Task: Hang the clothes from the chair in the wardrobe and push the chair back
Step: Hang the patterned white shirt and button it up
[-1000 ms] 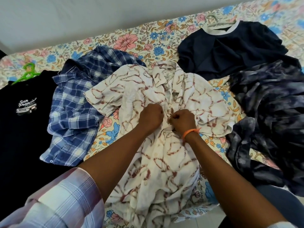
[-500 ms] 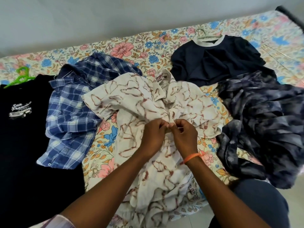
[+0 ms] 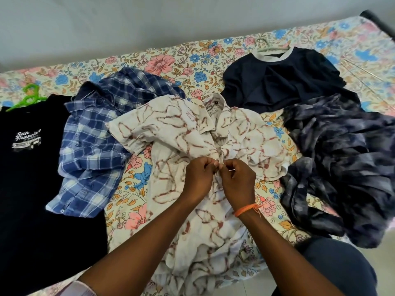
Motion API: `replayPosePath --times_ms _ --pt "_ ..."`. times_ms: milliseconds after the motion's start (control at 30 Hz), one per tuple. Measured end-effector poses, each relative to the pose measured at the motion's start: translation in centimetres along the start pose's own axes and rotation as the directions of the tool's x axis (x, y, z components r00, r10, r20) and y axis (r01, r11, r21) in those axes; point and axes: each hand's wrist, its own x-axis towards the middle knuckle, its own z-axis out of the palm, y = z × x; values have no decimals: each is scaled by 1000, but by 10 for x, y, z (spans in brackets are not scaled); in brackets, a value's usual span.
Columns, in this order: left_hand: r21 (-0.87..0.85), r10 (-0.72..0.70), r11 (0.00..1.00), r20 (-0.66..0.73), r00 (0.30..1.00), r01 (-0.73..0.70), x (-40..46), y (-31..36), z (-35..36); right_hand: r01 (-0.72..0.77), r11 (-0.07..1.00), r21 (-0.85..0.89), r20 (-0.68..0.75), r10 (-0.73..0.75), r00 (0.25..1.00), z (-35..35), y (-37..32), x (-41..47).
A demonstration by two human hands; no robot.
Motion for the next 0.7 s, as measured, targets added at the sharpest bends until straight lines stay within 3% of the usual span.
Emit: replayPosePath --times_ms 333,500,567,700 --pt "-60 -64 996 -8 998 64 6 -1 -1 -142 971 194 14 142 990 8 2 -6" --pt "-41 -59 997 41 997 61 13 -2 -8 -388 778 494 130 376 918 1 -11 -3" --pt "-34 -51 998 49 997 53 14 -3 -10 -441 719 538 182 411 893 -2 -12 -1" --pt "-9 -52 999 53 997 53 13 -2 -12 -387 817 428 167 349 922 -1 -4 2"
